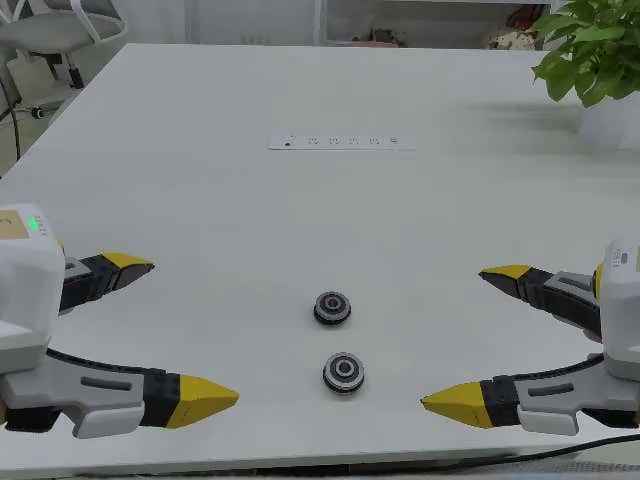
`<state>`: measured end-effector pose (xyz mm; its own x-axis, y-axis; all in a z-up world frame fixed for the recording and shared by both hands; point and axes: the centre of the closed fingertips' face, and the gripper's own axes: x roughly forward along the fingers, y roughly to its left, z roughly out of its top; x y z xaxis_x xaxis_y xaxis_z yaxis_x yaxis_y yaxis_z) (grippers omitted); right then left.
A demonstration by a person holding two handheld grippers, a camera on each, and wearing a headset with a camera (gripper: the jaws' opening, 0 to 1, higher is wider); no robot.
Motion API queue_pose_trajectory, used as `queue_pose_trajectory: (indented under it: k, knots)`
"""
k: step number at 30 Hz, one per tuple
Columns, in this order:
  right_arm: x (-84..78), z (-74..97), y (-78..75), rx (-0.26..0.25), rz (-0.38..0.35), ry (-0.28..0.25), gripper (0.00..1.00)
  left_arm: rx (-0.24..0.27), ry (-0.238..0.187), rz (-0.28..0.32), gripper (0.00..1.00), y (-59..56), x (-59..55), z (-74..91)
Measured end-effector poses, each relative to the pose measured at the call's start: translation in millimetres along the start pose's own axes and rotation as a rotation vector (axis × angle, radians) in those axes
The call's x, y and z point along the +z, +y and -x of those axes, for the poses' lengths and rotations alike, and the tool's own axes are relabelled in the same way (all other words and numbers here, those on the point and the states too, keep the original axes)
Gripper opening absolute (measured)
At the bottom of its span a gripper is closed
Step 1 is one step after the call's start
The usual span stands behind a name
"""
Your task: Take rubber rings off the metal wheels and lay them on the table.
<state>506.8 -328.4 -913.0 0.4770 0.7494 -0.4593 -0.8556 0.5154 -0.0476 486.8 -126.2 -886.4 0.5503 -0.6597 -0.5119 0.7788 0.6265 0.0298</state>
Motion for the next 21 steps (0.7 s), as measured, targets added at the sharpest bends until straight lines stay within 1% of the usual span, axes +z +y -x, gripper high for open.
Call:
queue_pose_trajectory:
  k: [8,15,21]
  knots:
    - [0.5,0.9,0.0,-0.001,0.003,-0.003,0.97,0.005,-0.009,-0.004,0.87,0.0,2.3,2.3]
    - [6.7,0.0,-1.0,0.001,0.015,-0.019,0.95,0.009,-0.008,-0.01,0.86,1.3,3.6,3.0]
    - [10.8,-3.0,-1.4,0.006,0.02,-0.027,0.96,0.011,-0.011,-0.019,0.85,3.4,7.3,2.9]
